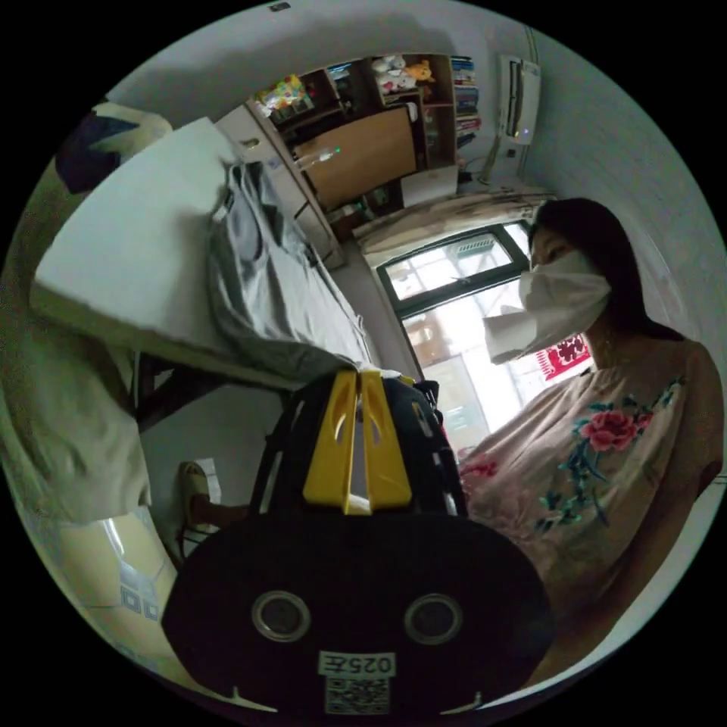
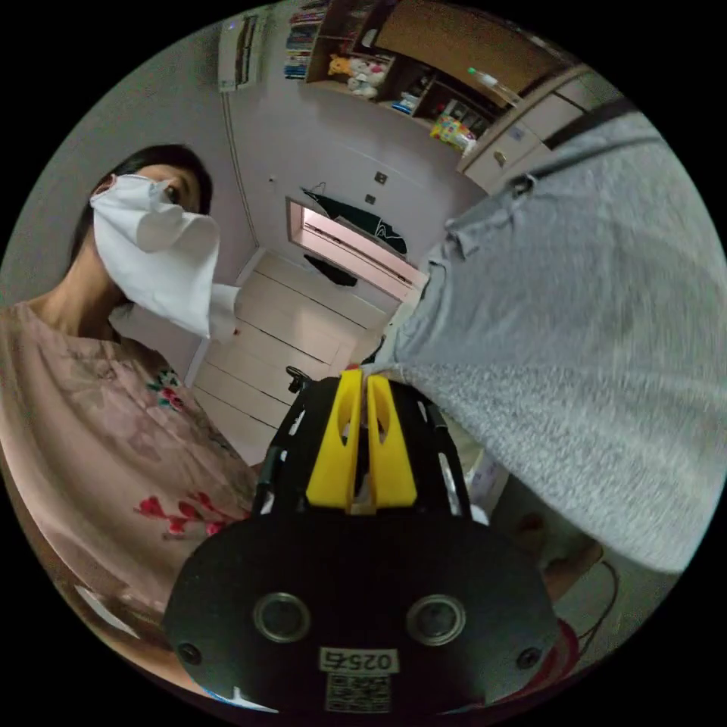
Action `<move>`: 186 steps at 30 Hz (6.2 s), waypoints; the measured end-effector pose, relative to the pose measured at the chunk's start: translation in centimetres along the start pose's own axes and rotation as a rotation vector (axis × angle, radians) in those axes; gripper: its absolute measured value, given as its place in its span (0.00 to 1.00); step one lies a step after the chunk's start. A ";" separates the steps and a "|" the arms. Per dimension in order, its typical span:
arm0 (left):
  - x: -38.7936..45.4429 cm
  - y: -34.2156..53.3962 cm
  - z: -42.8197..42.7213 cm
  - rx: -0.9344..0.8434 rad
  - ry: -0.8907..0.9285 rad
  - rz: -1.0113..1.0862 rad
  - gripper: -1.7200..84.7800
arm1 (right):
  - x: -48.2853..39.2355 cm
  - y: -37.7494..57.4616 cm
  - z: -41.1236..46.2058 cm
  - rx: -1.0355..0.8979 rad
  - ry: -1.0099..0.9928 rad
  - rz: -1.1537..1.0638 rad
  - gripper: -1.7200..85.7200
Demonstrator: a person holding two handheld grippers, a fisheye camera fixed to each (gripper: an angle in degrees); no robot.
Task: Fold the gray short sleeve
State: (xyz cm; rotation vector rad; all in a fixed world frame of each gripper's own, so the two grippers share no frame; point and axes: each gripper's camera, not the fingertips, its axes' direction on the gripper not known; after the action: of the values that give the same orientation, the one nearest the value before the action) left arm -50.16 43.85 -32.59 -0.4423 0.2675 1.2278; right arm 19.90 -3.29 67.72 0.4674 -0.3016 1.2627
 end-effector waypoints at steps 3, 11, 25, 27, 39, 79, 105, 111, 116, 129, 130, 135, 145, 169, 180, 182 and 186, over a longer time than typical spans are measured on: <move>0.4 -6.6 0.8 0.093 -0.080 -0.067 0.01 | 0.4 -6.6 -0.4 -0.010 0.135 -0.025 0.02; -2.1 -18.1 9.9 -0.016 -0.269 -0.098 0.02 | 7.3 -16.9 -3.2 -0.044 0.023 0.159 0.15; -0.1 -12.6 28.7 -0.306 -0.488 -0.202 0.07 | 4.0 -18.9 -5.0 -0.100 0.168 0.266 0.15; -1.2 -12.7 29.1 -0.257 -0.461 -0.283 0.06 | 4.1 -19.8 -4.7 -0.087 0.171 0.306 0.14; -3.4 -13.1 29.8 -0.145 -0.466 -0.348 0.00 | 1.8 -24.6 -2.5 -0.176 0.268 0.332 0.01; -15.0 -9.8 21.5 0.054 -0.389 -0.360 0.00 | 10.9 -22.2 8.8 -0.203 0.121 0.441 0.01; -13.3 -0.5 46.0 -0.721 -0.642 0.102 0.07 | 6.5 -0.1 7.3 0.451 0.855 -0.081 0.14; -14.8 1.5 50.1 -0.846 -0.690 0.155 0.02 | 14.3 11.7 1.9 0.682 0.855 0.329 0.15; -16.1 2.2 49.8 -0.827 -0.661 0.109 0.01 | 27.0 22.1 -1.4 0.844 0.474 0.517 0.16; -19.8 2.8 46.9 -0.758 -0.578 -0.003 0.02 | 45.3 28.2 5.7 1.172 -0.120 0.305 0.22; -19.7 3.2 47.0 -0.768 -0.555 0.018 0.03 | 45.6 27.4 6.1 1.151 -0.126 0.291 0.20; -20.4 4.6 48.1 -0.849 -0.556 0.035 0.10 | 44.7 26.9 6.2 1.092 -0.039 0.319 0.04; -22.6 5.6 46.5 -0.799 -0.624 0.019 0.01 | 33.9 21.6 3.2 1.057 0.141 0.507 0.01; -26.5 4.1 28.6 -0.462 -0.464 -0.201 0.01 | 28.8 -5.5 -5.5 0.406 0.751 0.927 0.01; -27.2 2.1 27.8 -0.524 -0.443 -0.138 0.01 | 31.4 -10.0 -9.0 0.323 0.684 0.907 0.01; -28.8 0.7 27.8 -0.470 -0.459 -0.173 0.01 | 33.1 -12.4 -9.5 0.320 0.625 0.876 0.01; -31.9 0.5 28.5 -0.483 -0.507 -0.218 0.01 | 36.0 -13.5 -9.9 0.267 0.638 0.902 0.02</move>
State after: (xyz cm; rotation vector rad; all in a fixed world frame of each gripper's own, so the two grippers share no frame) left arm -61.96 30.30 6.18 -0.5394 -0.5096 1.1424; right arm 42.70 28.72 73.57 0.1102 0.2452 2.2677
